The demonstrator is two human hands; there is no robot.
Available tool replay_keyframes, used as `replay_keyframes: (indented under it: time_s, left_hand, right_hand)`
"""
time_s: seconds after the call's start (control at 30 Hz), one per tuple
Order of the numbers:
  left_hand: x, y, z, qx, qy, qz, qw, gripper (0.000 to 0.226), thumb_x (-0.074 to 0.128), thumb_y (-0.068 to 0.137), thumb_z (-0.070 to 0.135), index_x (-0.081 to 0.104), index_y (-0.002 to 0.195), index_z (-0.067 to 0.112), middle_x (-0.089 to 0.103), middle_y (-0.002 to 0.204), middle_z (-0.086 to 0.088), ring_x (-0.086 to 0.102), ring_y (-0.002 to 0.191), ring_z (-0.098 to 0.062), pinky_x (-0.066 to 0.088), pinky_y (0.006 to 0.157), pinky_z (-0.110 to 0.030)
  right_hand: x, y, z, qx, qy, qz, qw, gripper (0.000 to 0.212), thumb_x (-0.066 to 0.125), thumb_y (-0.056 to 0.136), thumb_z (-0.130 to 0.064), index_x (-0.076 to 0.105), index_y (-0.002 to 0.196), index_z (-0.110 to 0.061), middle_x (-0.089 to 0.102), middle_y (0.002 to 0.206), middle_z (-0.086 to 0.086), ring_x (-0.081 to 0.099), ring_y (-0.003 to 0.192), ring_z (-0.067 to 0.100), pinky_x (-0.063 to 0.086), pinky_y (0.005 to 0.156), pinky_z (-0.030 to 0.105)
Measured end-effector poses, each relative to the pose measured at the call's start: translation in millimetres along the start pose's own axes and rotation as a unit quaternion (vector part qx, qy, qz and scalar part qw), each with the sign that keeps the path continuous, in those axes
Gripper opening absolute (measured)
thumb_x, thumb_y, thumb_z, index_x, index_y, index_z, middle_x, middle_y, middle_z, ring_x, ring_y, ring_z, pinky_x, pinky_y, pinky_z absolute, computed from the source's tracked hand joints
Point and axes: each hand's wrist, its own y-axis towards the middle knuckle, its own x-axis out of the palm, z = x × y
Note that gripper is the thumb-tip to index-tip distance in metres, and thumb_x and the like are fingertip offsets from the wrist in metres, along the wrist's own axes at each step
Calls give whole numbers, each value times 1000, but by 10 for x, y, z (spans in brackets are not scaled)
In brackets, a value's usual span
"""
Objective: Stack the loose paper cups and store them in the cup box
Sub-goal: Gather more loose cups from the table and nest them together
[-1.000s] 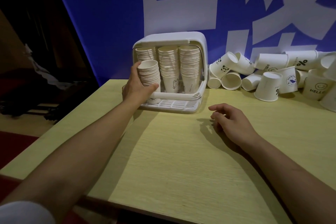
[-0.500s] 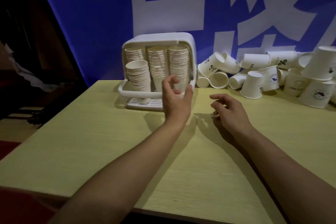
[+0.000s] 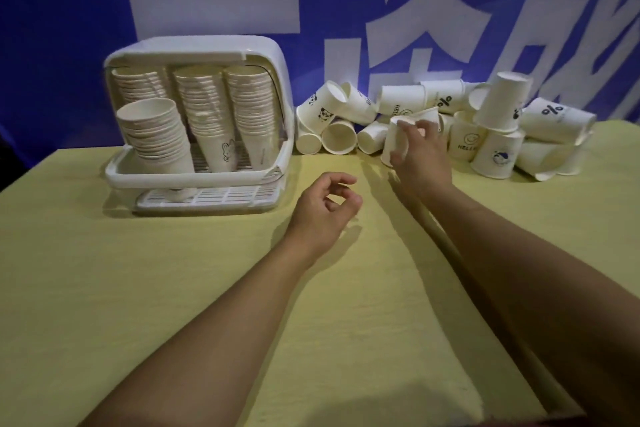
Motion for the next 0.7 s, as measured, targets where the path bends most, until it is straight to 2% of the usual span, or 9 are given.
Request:
replay_keyframes:
  time_s: [0.07,0.17,0.27,0.33,0.37,0.47,0.53,0.6,0.7]
  left_hand:
    - [-5,-20,3,6,8,-7,1000,23,70,91,16,63,107,31,63,93,9,45,61,-6,45,62,-19]
    - [-2,-32,-5,3,15,-13,1000,24,70,91,18,63,109,31,63,93,10,46,64,-8,46,65,-22]
    - [8,-36,3,2,16,-13,1000,25,70,91,19,62,111,31,63,94,11,46,64,-6,46,65,-22]
    - [10,-38,15,2,16,-5,1000,27,70,92,20,60,113,33,63,94,11,48,64,-5,46,66,-21]
    - [9,-39,23,4,16,-1,1000,29,70,92,21,59,115,34,63,95,11,49,64,-6,46,66,-21]
    - [5,-42,45,7,9,14,1000,43,70,93,28,51,130,38,65,105,13,60,70,-9,45,60,-20]
    - [8,-52,55,-1,-8,19,1000,57,68,92,39,40,142,43,63,119,11,66,80,-10,48,59,-21]
    - [17,-73,73,-5,-34,22,999,72,66,88,48,28,149,47,58,129,7,69,87,-10,55,62,-28]
    - [15,-79,86,4,-94,39,995,84,72,84,52,19,149,49,58,133,-2,72,87,-7,59,65,-31]
  right_hand:
    - [16,34,-8,-4,-13,28,1000,48,61,92,-24,46,138,-25,38,142,8,37,129,31,43,98,44]
    - [11,65,2,-8,-14,67,998,31,61,94,-26,56,124,-20,40,140,9,37,127,31,35,101,37]
    - [-42,78,-6,22,62,67,996,18,62,94,-30,63,107,-18,43,143,5,36,132,25,30,103,30]
    - [-97,7,-45,33,126,64,989,16,64,92,-31,63,100,-17,51,137,2,43,128,19,30,98,24]
    - [-136,-56,-82,38,166,66,983,17,66,91,-31,61,99,-17,54,130,0,47,123,19,33,96,23]
    - [-266,-349,-243,33,321,78,943,30,70,85,-26,49,106,-21,53,106,-13,58,99,14,53,85,38]
    - [-333,-573,-357,8,397,68,915,44,71,84,-18,43,117,-29,51,108,-12,58,96,7,55,79,31]
    - [-353,-760,-463,-28,430,38,901,50,70,83,-11,47,121,-35,50,116,-1,58,100,7,52,76,18]
    - [-316,-947,-599,-53,427,-15,903,21,66,86,-14,60,100,-28,47,117,4,54,98,-1,42,77,5]
